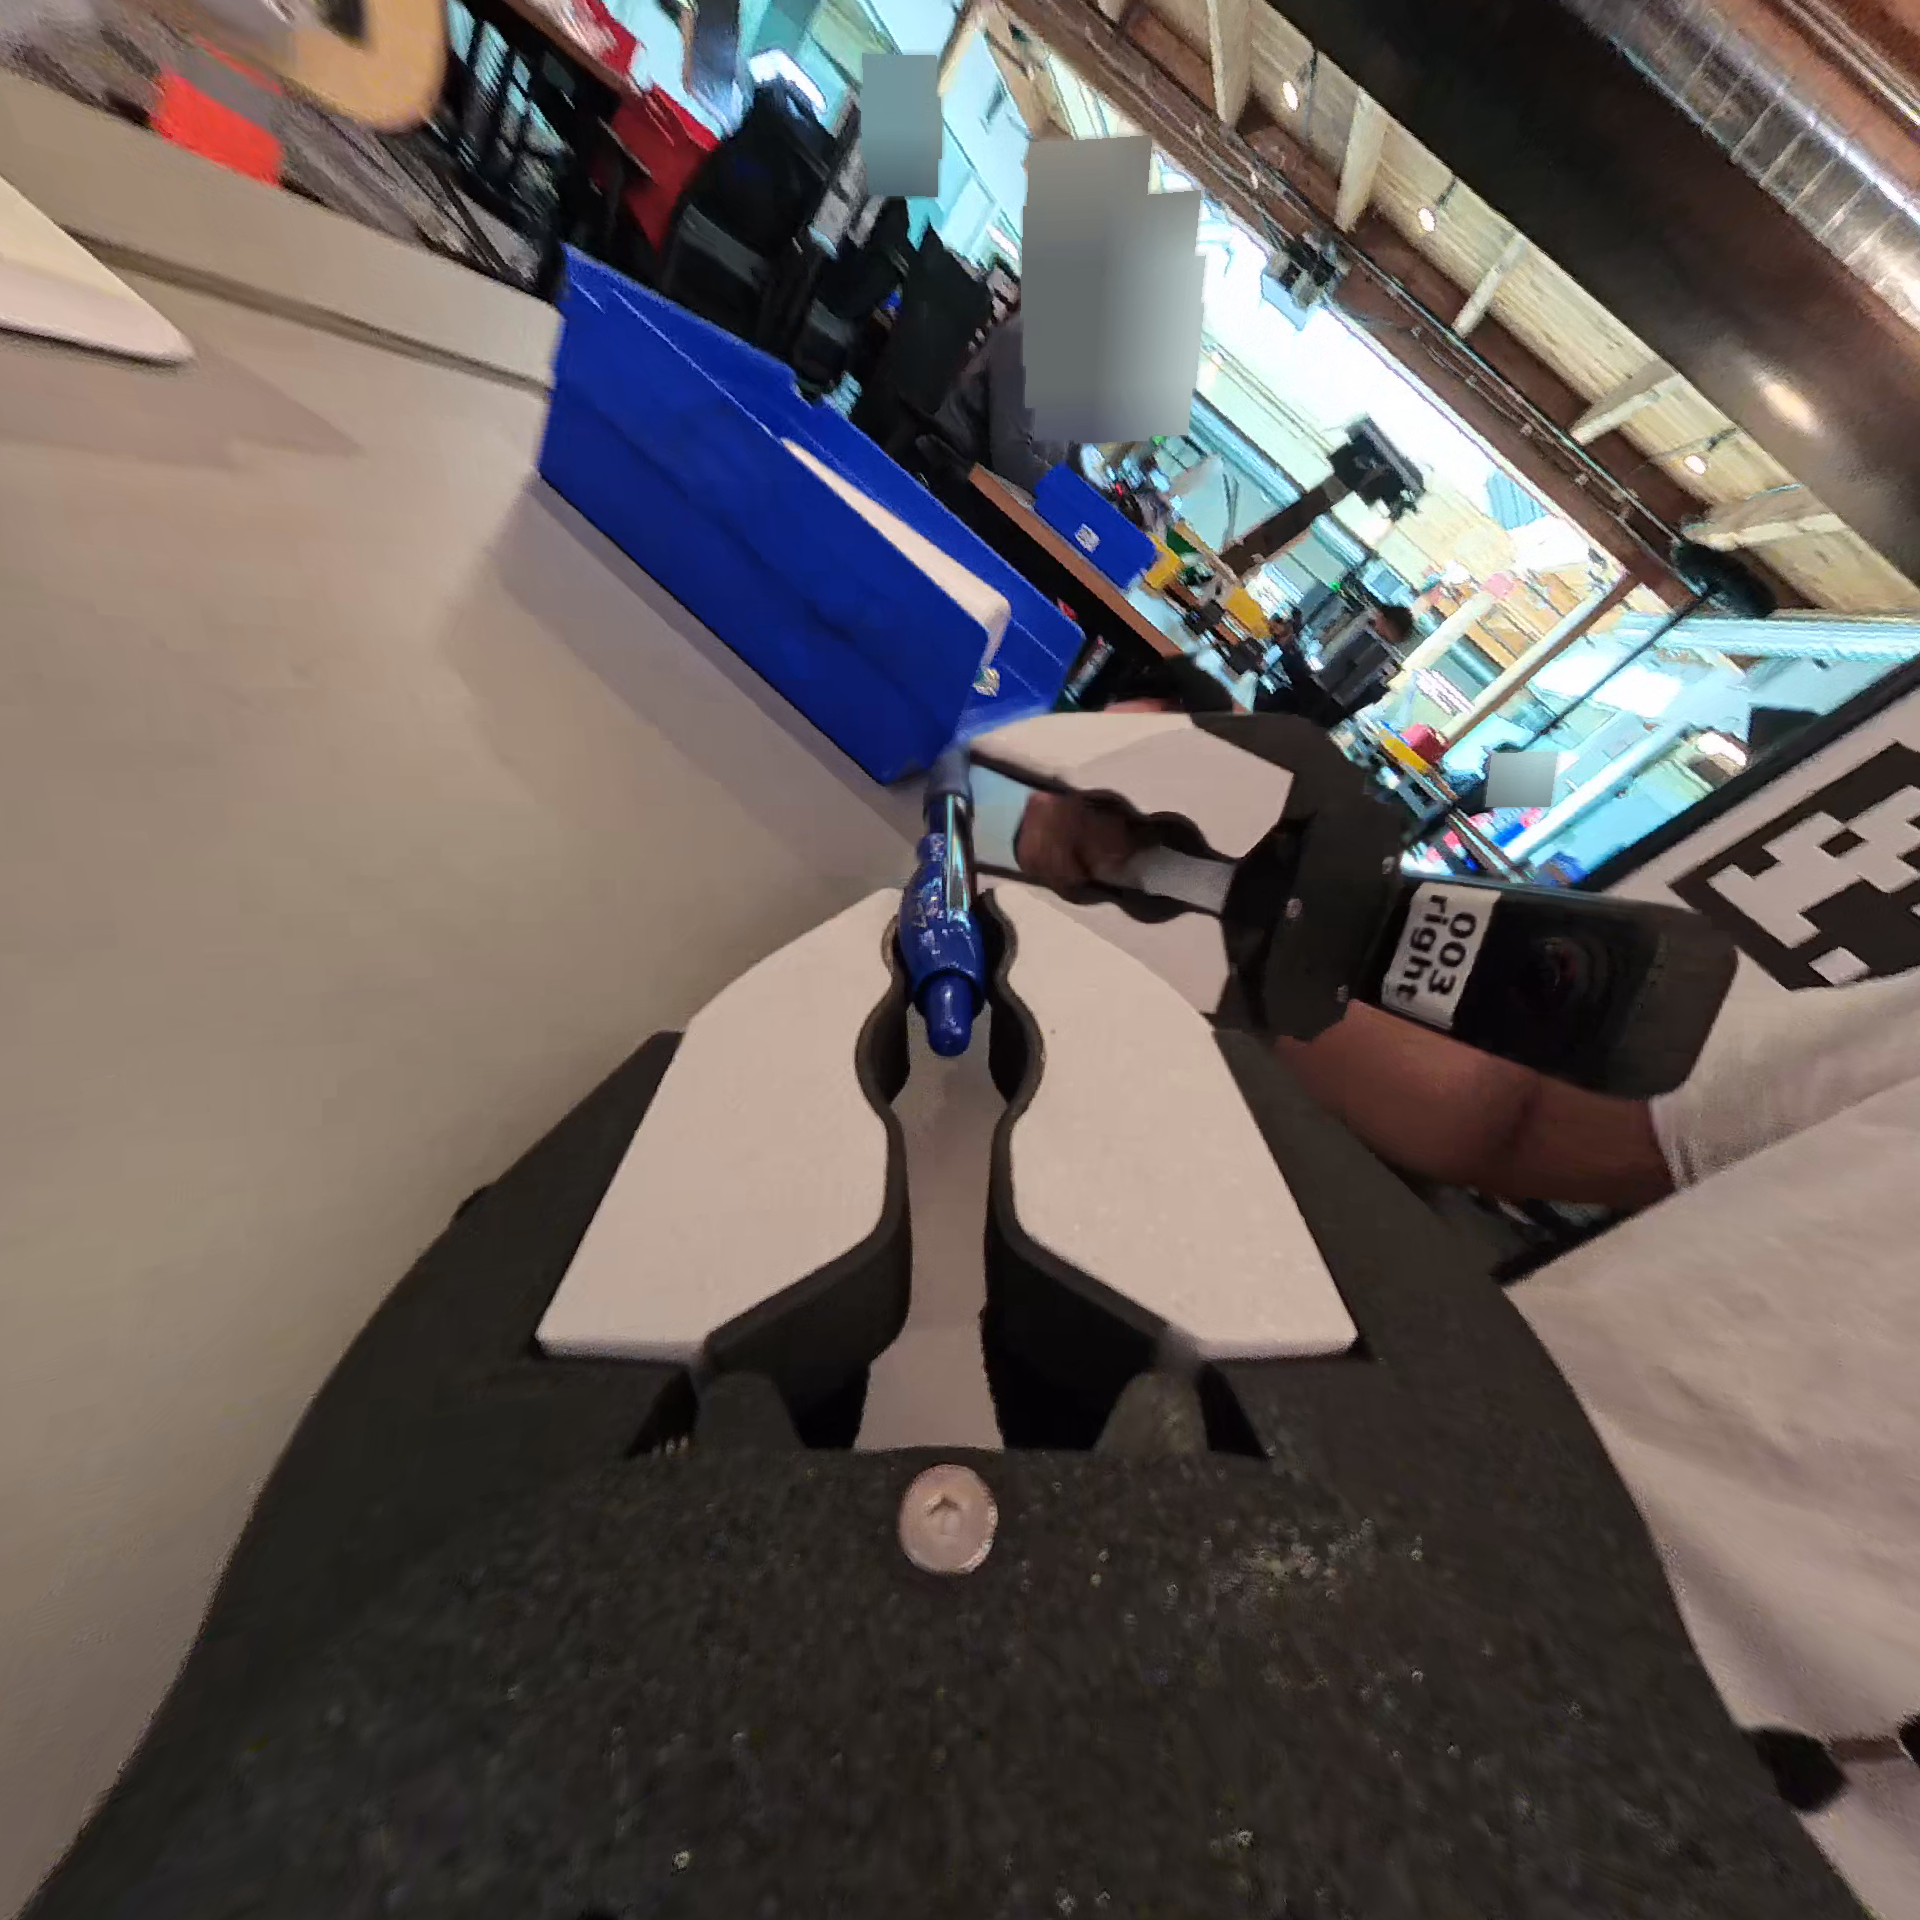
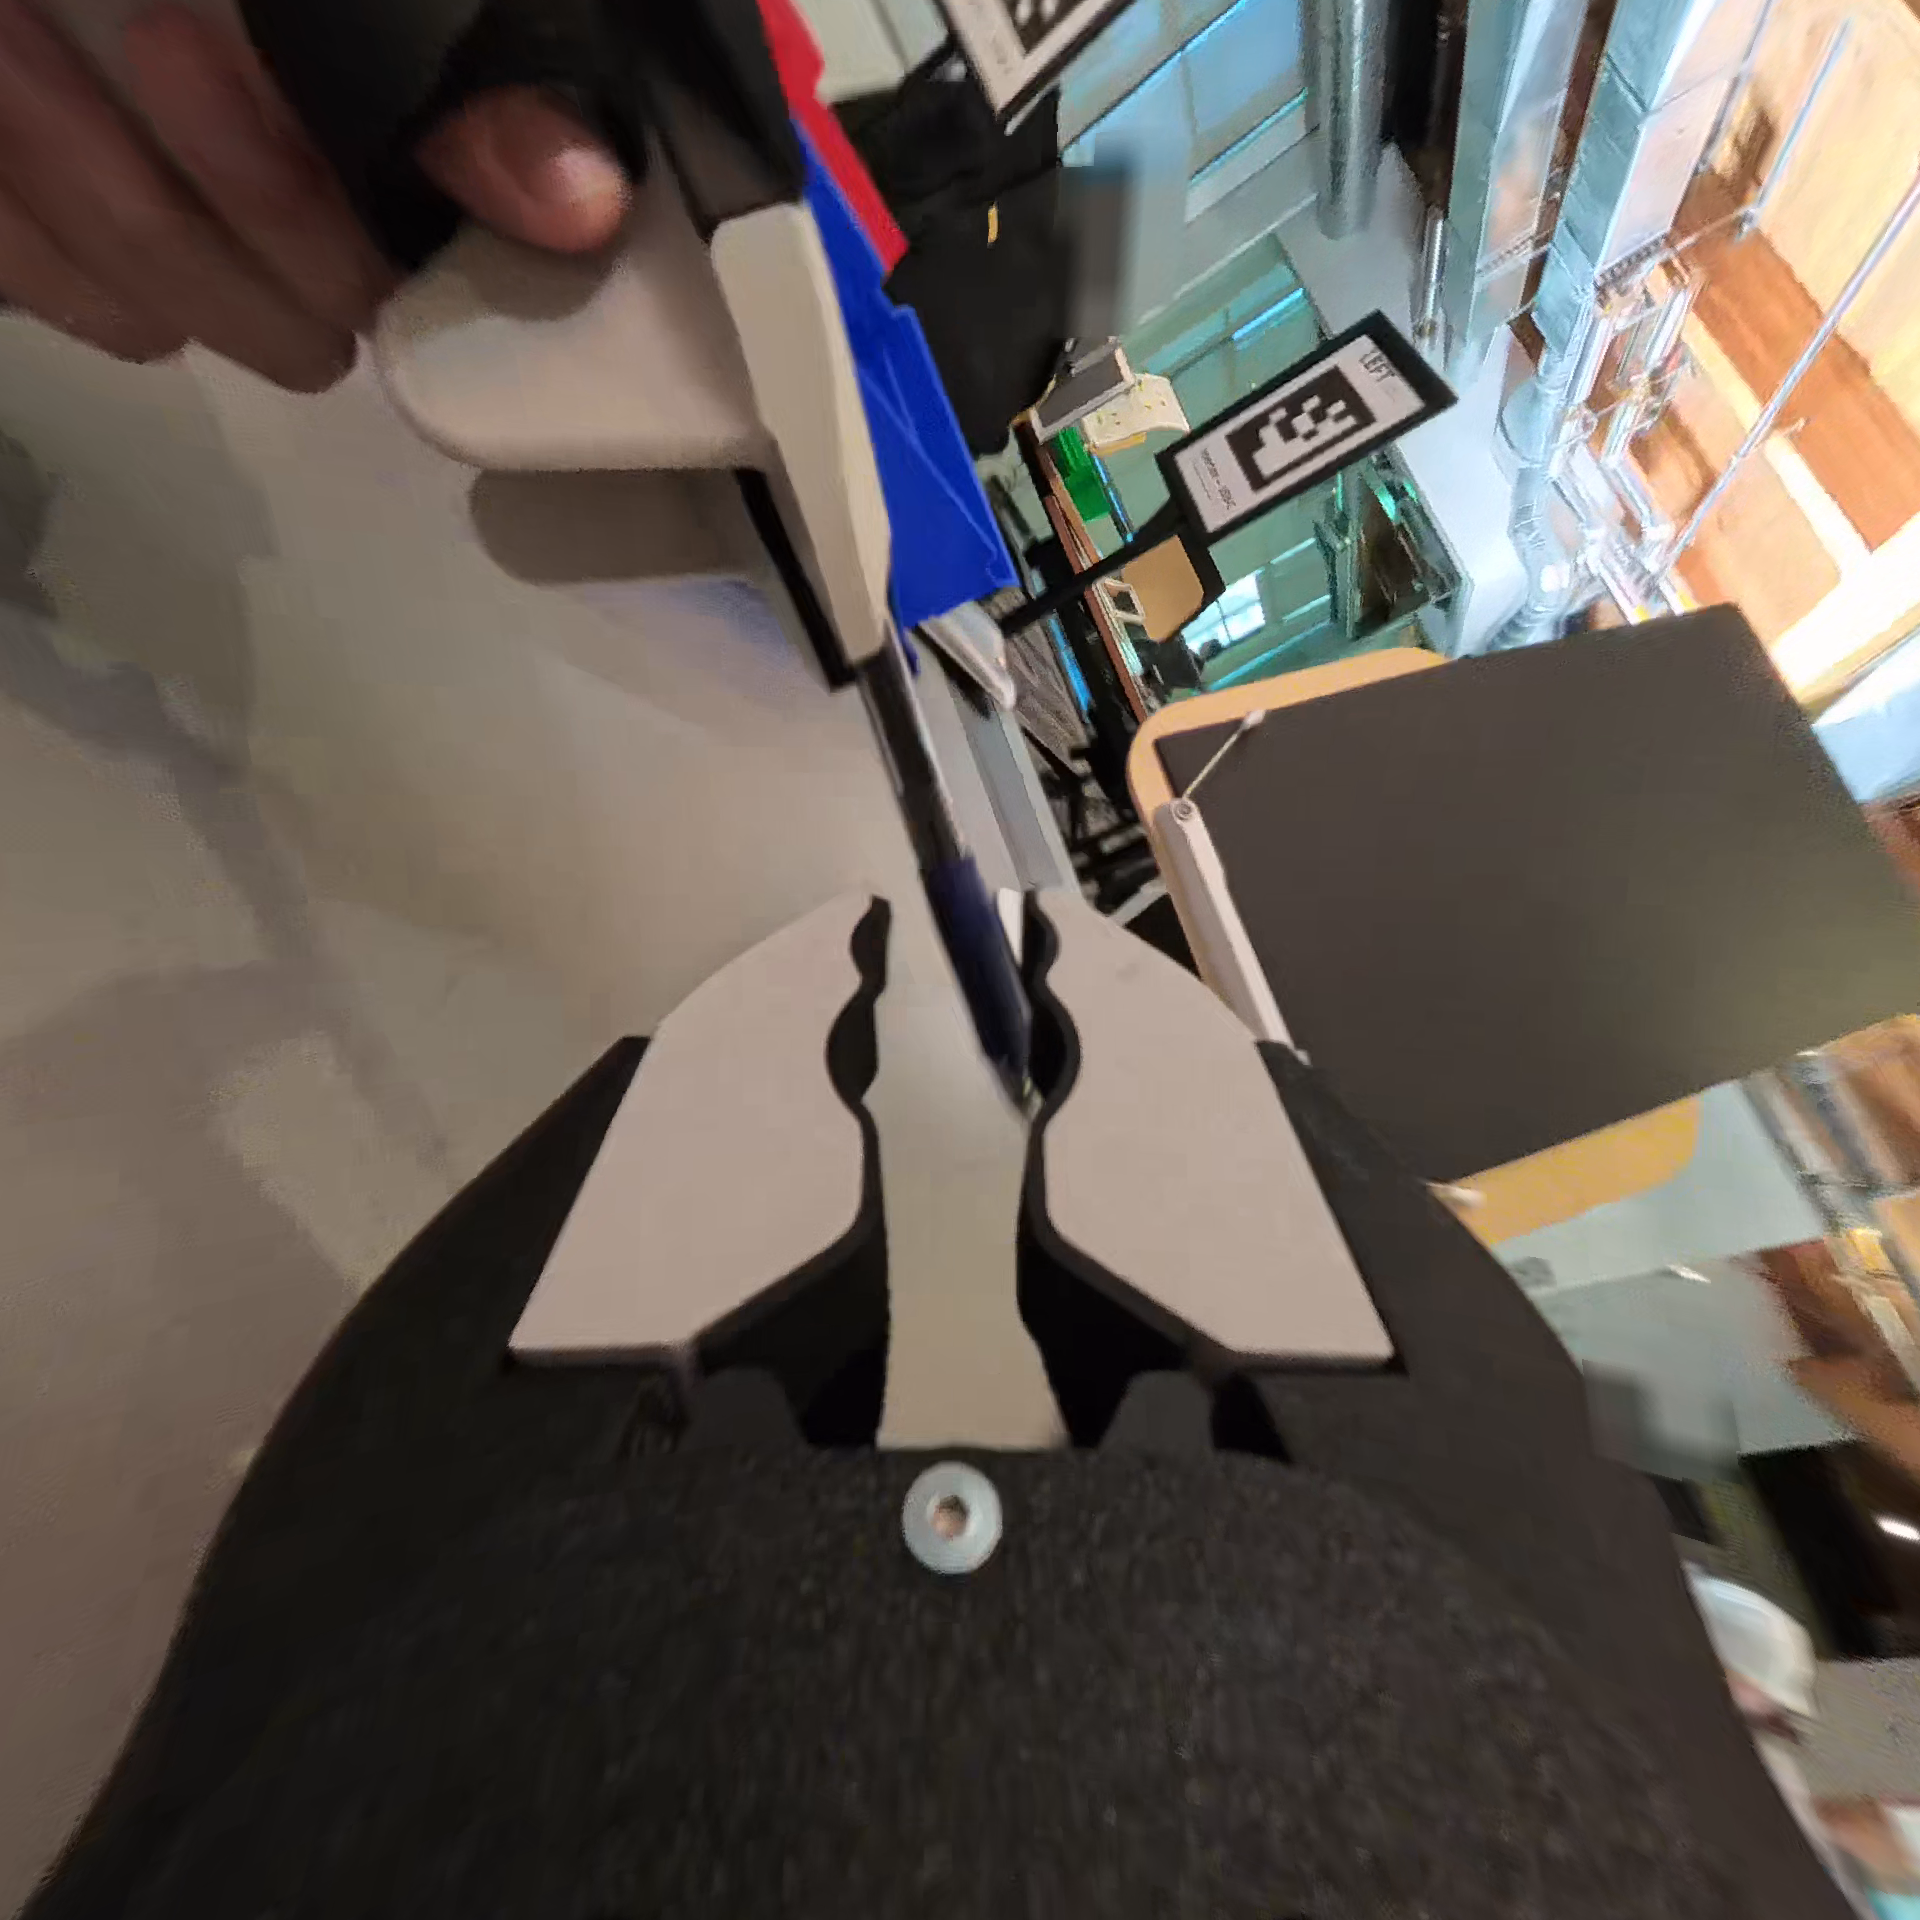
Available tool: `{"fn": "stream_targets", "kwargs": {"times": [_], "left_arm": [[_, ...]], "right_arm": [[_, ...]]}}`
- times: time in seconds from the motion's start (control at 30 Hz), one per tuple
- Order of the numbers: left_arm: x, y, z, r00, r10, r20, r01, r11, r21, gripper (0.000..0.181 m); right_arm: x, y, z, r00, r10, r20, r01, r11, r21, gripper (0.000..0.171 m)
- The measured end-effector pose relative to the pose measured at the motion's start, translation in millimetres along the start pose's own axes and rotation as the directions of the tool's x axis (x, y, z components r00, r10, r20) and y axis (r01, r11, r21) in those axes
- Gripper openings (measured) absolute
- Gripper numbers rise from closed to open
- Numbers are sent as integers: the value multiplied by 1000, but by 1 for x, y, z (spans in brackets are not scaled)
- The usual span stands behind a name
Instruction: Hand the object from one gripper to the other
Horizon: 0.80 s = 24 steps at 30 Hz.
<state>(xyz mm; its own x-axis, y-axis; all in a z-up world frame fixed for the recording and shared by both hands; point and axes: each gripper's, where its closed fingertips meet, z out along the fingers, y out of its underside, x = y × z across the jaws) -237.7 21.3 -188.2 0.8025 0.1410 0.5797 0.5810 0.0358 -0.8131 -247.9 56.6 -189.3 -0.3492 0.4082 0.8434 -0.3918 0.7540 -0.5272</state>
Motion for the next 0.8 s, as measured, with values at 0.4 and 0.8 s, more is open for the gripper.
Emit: {"fn": "stream_targets", "kwargs": {"times": [0.4, 0.8], "left_arm": [[9, -54, -36, 994, 33, -100, 5, 935, 356, 10], [41, -18, 14, 982, 110, -153, -74, 972, 224, 10]], "right_arm": [[5, -29, -1, 55, 848, 528, -989, 119, -89, 56], [18, -49, -12, -318, 649, 692, -947, -249, -202, 22]]}}
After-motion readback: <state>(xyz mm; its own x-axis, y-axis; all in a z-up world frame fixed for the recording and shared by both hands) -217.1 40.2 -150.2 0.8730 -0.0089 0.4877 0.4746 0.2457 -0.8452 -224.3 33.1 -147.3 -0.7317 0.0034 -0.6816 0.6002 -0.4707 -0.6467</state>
